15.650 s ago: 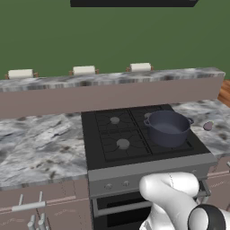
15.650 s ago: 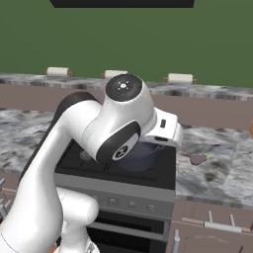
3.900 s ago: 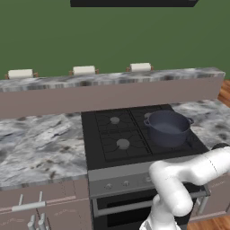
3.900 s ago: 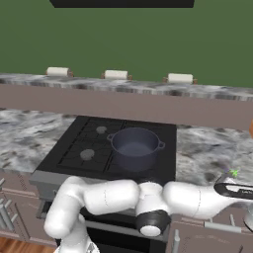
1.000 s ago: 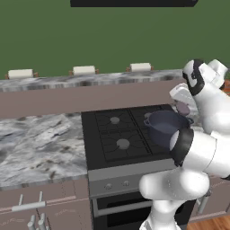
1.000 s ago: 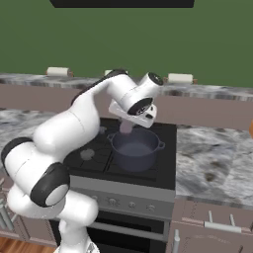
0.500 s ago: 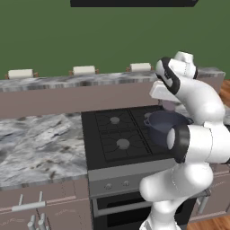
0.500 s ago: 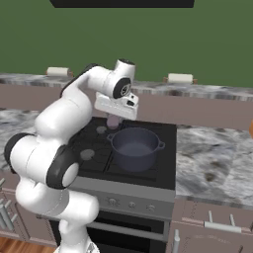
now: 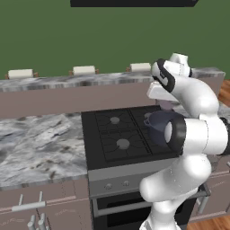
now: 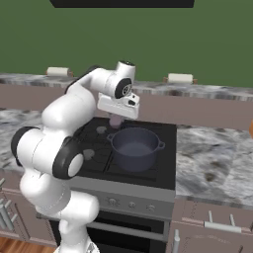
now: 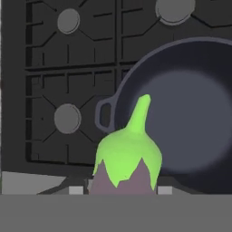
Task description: Turn on the burner for the pot on the stove. Wait thirty seconds for the pot to heat up. Then add the eggplant to the pot.
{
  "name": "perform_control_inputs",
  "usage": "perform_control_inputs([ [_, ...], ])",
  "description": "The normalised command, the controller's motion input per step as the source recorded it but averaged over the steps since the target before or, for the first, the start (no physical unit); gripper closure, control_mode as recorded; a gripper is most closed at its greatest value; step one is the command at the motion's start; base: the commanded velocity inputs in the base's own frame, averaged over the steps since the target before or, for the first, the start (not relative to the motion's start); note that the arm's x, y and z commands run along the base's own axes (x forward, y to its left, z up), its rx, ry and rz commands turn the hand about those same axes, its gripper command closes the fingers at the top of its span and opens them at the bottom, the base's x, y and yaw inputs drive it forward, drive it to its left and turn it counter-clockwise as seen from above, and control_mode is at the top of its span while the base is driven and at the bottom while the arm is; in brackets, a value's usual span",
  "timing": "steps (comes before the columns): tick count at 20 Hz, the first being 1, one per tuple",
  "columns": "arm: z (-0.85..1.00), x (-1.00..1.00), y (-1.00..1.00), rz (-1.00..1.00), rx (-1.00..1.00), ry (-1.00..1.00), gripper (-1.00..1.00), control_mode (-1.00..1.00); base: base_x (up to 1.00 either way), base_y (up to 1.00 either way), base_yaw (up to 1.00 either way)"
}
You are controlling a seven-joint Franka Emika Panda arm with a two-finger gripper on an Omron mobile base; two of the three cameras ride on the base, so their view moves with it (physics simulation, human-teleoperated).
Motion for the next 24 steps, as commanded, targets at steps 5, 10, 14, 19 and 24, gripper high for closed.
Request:
perform_control_inputs([
  [5, -0.29, 0.38, -0.09, 0.00, -0.07, 0.00, 1.00, -1.00, 0.00, 0.00, 0.00],
  [10, -0.34, 0.38, -0.26, 0.00, -0.06, 0.00, 1.00, -1.00, 0.00, 0.00, 0.00],
  [14, -0.22, 0.28, -0.44, 0.00, 0.00, 0.00, 1.00, -1.00, 0.00, 0.00, 0.00],
  [19, -0.19, 0.29, -0.45, 0.00, 0.00, 0.00, 1.00, -1.00, 0.00, 0.00, 0.00],
  [24, -0.24, 0.32, -0.17, 0.00, -0.01, 0.00, 1.00, -1.00, 0.00, 0.00, 0.00],
])
